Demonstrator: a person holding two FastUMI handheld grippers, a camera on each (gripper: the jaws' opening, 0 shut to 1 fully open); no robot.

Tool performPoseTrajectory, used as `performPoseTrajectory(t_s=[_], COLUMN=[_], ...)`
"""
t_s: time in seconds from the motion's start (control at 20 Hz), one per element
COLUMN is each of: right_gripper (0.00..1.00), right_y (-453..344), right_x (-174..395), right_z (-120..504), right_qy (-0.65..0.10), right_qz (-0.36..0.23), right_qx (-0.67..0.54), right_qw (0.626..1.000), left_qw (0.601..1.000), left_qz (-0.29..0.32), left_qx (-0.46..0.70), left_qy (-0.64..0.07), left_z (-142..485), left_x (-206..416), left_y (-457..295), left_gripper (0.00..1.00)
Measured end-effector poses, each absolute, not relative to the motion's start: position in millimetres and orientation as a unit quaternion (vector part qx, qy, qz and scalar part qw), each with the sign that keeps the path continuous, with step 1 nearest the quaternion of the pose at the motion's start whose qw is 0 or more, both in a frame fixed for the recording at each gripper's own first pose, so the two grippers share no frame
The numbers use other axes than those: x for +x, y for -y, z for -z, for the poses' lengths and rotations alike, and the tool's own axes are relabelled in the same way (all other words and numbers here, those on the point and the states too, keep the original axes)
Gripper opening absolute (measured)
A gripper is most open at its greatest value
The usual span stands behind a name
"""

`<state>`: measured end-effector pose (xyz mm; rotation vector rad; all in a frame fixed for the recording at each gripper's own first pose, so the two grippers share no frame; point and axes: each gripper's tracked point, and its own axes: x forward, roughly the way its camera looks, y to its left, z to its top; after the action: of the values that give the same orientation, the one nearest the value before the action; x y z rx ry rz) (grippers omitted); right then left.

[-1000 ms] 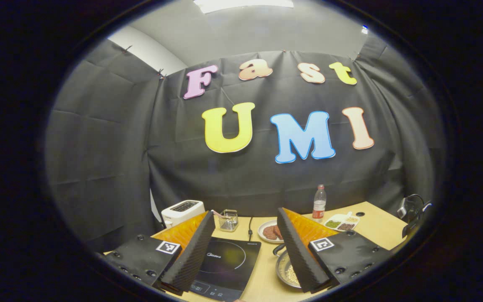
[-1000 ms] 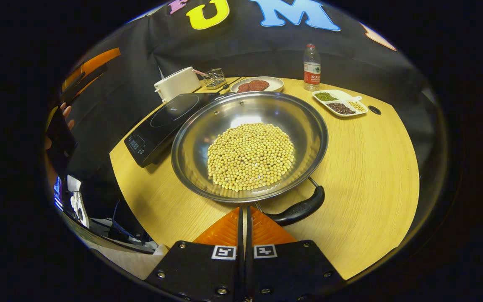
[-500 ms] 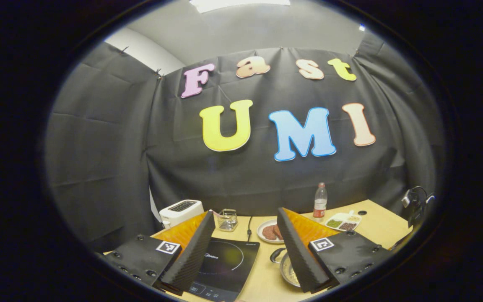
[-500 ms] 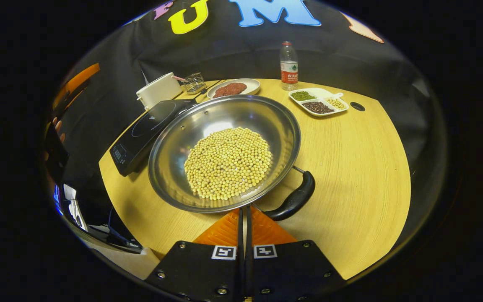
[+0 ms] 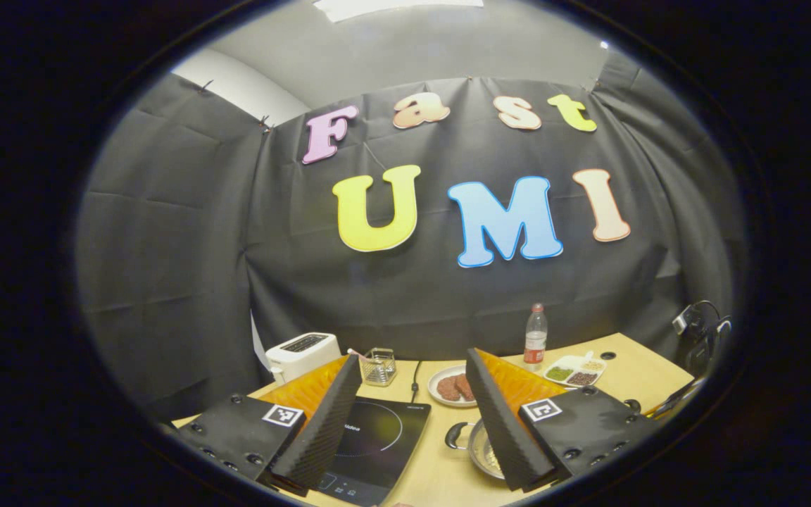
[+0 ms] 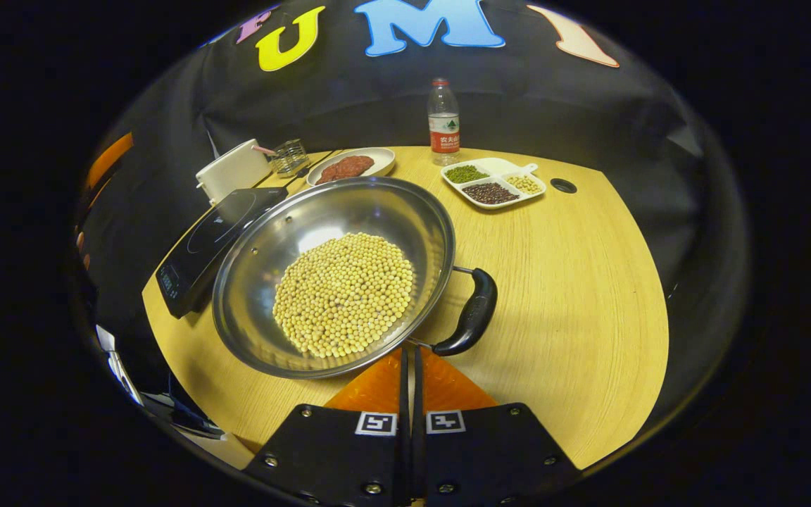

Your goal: First push the handle of the pot to place it horizontally, then grasp the pot with both hands and set it on the induction cooktop.

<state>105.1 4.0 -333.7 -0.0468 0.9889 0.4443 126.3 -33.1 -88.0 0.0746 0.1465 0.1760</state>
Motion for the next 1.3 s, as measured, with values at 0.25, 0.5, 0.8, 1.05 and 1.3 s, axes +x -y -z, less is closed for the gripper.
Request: performPoseTrajectory(t_s=[0.25, 0.5, 0.8, 1.05, 1.3], right_gripper=[0.01, 0.68, 0.98, 0.98, 0.98], right_y=[6, 12, 21, 20, 17], right_x=[127, 139, 149, 153, 160], right_z=[315, 280, 267, 266, 271], right_qy=[-0.425, -0.372, -0.34, -0.338, -0.34], right_qz=[-0.169, -0.136, -0.093, -0.081, -0.076], right_qx=[-0.013, 0.028, 0.037, 0.042, 0.042], right_qw=[0.889, 0.918, 0.935, 0.937, 0.936], left_qw=[0.992, 0.993, 0.99, 0.984, 0.973], left_qz=[-0.088, -0.063, -0.011, 0.022, 0.051], left_qx=[0.036, 0.031, 0.006, 0.009, -0.002], left_qy=[-0.081, -0.092, -0.137, -0.178, -0.225], left_z=[99, 112, 153, 194, 236], left_x=[127, 137, 160, 178, 194], left_y=[31, 34, 43, 53, 66], left_gripper=[0.97, 0.97, 0.97, 0.95, 0.91])
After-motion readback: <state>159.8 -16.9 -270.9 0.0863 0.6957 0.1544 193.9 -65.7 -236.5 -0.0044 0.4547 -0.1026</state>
